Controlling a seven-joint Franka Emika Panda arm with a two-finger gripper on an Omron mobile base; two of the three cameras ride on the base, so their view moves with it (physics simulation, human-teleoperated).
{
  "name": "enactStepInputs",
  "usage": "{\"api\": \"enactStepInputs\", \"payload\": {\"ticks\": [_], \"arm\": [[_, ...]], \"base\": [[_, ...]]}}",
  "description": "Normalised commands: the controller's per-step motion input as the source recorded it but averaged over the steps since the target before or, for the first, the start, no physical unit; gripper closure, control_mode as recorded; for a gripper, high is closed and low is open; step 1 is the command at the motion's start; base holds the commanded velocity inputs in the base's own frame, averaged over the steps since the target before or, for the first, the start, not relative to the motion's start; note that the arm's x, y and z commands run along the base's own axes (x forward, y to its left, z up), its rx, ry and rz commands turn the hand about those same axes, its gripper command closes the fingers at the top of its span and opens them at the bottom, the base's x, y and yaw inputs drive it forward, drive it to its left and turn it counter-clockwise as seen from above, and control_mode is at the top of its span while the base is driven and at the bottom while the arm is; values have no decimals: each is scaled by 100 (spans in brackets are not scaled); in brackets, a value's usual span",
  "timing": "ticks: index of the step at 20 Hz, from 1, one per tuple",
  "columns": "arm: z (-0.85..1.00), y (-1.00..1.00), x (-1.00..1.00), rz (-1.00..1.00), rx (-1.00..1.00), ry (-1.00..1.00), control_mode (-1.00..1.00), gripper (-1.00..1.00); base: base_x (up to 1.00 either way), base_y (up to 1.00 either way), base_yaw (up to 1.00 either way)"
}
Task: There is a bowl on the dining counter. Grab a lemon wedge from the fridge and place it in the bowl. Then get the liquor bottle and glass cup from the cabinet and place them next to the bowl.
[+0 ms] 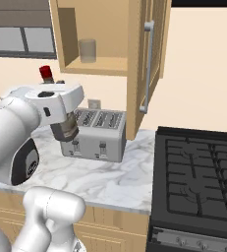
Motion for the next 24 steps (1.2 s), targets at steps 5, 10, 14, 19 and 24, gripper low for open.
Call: {"api": "enactStepInputs", "payload": {"ticks": [5, 10, 14, 19, 24], "arm": [[-4, 5, -20, 0, 0, 0, 100, 100], [0, 0, 0, 0, 0, 0, 100, 100], [0, 0, 0, 0, 0, 0, 100, 100], [0, 0, 0, 0, 0, 0, 100, 100], [0, 0, 0, 0, 0, 0, 100, 100]], "base": [[-80, 26, 0], [-86, 45, -22], [-83, 58, -49], [-85, 48, -59], [-93, 38, -62]]}}
